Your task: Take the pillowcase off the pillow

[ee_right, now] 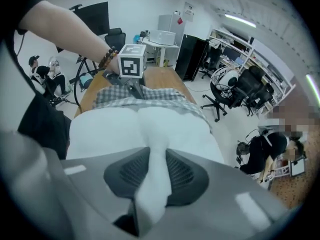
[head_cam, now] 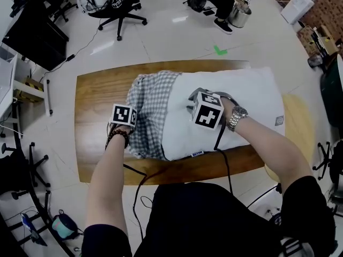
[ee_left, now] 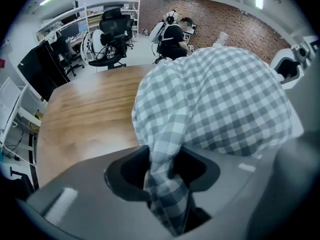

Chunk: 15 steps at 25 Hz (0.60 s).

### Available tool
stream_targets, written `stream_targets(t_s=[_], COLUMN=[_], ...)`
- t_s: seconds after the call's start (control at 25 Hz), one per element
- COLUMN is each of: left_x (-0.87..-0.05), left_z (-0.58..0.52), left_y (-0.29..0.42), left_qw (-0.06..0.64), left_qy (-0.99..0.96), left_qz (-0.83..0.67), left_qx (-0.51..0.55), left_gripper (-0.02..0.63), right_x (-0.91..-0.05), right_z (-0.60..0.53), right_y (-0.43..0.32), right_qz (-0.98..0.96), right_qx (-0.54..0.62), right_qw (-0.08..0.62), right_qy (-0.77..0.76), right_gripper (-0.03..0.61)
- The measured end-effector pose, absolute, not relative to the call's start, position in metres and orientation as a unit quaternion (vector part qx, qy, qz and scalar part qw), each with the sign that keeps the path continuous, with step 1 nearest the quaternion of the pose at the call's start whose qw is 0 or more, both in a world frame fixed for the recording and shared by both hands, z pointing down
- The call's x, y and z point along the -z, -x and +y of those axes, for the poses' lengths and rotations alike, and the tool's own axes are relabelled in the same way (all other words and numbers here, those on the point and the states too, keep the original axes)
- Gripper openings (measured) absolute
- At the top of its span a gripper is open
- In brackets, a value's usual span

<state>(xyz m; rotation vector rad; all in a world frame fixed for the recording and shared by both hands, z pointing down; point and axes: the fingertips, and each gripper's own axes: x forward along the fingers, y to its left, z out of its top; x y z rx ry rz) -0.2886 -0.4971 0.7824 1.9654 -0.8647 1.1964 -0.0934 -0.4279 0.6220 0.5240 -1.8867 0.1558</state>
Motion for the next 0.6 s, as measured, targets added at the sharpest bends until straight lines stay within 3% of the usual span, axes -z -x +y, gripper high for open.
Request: stream_targets(t_s=[0.08, 0.16, 0.6], left_x=[-0.783, -0.781, -0.753], left_z=[-0.504, -0.509, -0.523], left_y=[0.292, 0.298, 0.343], left_qw=[0.33, 0.322, 0.338], left_qy=[-0.752, -0.749, -0.721], left_qz=[-0.333, -0.341, -0.394], left_qx=[-0.463, -0.468, -0.458], left_gripper=[0.091, 0.04, 0.026], right_x=[-0.621, -0.621, -0.609], right_z=[-0.433, -0.433, -0.42], right_y=[0.089, 0.081, 0.026], right_qz=[-0.795, -0.793, -0.79], right_qx=[-0.049, -0.041, -0.055], right_qw=[0.559, 0.56, 0.556], right_qy=[-0.231, -0.237, -0.251], right_gripper=[0.054, 0.04, 0.04])
